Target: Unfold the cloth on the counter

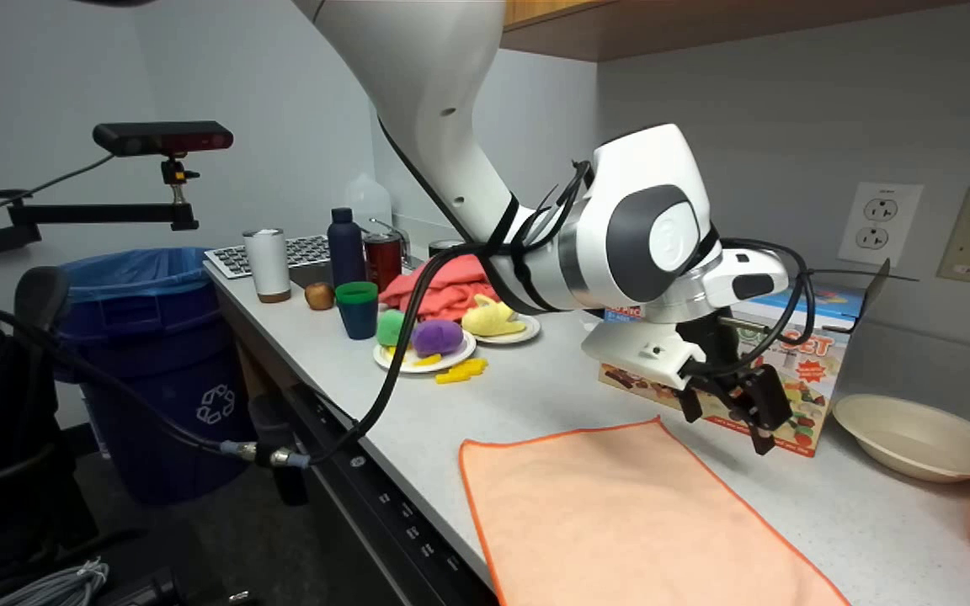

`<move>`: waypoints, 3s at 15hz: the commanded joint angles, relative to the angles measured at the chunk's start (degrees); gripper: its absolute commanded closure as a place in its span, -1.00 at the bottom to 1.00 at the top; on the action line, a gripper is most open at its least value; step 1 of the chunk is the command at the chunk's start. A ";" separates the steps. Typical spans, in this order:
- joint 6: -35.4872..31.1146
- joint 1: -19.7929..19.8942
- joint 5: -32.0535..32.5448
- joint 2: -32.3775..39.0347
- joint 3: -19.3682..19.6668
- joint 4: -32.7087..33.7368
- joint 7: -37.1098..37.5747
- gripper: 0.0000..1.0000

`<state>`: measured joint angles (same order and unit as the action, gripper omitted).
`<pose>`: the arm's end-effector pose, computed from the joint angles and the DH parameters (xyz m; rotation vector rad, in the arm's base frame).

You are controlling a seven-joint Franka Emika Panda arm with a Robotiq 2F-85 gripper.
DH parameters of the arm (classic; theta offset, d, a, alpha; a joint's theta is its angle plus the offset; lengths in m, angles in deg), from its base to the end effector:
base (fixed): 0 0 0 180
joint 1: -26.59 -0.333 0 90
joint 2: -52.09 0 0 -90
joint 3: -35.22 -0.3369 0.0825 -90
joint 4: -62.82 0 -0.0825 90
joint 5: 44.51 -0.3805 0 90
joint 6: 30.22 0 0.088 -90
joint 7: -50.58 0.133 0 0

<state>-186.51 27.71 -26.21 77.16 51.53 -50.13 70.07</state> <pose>0.6338 -0.1783 0.2855 2.7848 -0.4581 0.4636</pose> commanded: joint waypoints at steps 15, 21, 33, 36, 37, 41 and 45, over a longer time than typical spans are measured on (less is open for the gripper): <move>44.98 7.76 -20.51 -21.51 -4.04 -3.52 -19.16 -1.00; 42.34 8.31 -27.51 -18.75 -3.90 -6.14 -19.89 -1.00; 12.63 8.37 -27.61 -3.75 -5.42 -7.57 -15.24 -1.00; 12.45 9.49 -28.73 -2.90 -6.58 -7.46 -17.67 -1.00; 13.92 10.35 -29.72 -3.09 -7.65 -7.41 -20.14 -1.00; 18.44 13.20 -31.33 -3.96 -11.26 -7.53 -31.64 -1.00; 21.31 12.39 -26.52 -4.43 -11.49 -7.52 -39.09 -1.00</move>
<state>-167.77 39.54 -55.22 72.76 41.17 -57.93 36.49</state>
